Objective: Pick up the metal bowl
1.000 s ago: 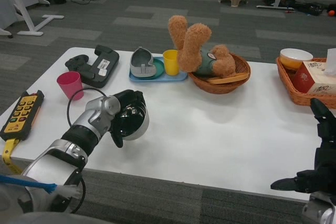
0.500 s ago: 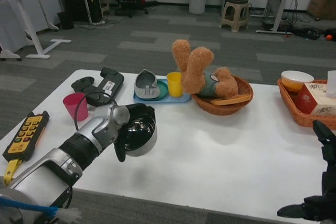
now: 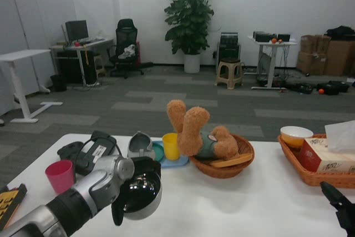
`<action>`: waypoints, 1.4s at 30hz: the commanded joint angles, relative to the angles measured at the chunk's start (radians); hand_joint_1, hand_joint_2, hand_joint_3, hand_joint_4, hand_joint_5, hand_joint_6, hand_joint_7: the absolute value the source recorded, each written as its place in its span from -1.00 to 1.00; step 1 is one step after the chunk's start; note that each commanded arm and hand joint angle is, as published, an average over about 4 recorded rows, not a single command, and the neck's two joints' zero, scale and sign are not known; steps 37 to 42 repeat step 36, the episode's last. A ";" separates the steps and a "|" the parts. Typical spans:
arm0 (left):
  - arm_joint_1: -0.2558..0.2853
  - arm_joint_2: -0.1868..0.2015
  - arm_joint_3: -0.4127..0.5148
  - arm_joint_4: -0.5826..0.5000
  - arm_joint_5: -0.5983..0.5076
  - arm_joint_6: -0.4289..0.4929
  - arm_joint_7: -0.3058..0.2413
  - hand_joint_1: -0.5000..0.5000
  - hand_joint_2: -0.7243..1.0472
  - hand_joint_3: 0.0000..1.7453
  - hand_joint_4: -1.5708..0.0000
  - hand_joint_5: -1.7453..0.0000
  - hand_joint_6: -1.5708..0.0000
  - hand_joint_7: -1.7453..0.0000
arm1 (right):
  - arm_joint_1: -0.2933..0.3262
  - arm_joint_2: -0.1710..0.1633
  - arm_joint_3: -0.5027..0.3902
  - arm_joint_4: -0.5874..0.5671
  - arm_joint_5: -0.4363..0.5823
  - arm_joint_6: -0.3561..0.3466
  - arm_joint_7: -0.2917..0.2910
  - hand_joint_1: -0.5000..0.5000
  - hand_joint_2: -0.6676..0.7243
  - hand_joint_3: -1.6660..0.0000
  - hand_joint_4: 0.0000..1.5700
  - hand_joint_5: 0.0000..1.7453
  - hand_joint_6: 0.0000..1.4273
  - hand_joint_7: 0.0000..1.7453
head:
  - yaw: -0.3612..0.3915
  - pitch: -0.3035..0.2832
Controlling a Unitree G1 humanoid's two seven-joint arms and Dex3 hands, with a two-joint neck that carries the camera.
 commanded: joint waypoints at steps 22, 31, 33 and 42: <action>-0.080 0.084 -0.125 -0.007 -0.044 0.007 -0.024 -1.00 1.00 0.60 -0.52 -1.00 0.23 -0.96 | -0.008 -0.040 0.033 -0.004 0.034 -0.009 -0.001 0.42 0.91 0.74 -0.53 -0.22 -1.00 -0.36 | -0.114 -0.040; -0.113 0.097 -0.192 0.000 -0.065 0.008 -0.026 -1.00 1.00 0.60 -0.52 -1.00 0.23 -0.92 | -0.021 -0.047 0.039 -0.004 0.037 -0.008 0.000 0.42 0.91 0.74 -0.53 -0.22 -1.00 -0.36 | -0.147 -0.061; -0.127 0.101 -0.215 0.006 -0.071 0.008 -0.028 -1.00 1.00 0.57 -0.52 -1.00 0.23 -0.94 | -0.026 -0.049 0.041 -0.003 0.038 -0.008 0.000 0.42 0.91 0.71 -0.53 -0.22 -1.00 -0.36 | -0.147 -0.063; -0.137 0.106 -0.233 0.011 -0.075 0.007 -0.029 -1.00 1.00 0.57 -0.52 -1.00 0.23 -0.95 | -0.029 -0.050 0.043 -0.001 0.038 -0.008 0.000 0.42 0.91 0.71 -0.53 -0.22 -1.00 -0.36 | -0.148 -0.064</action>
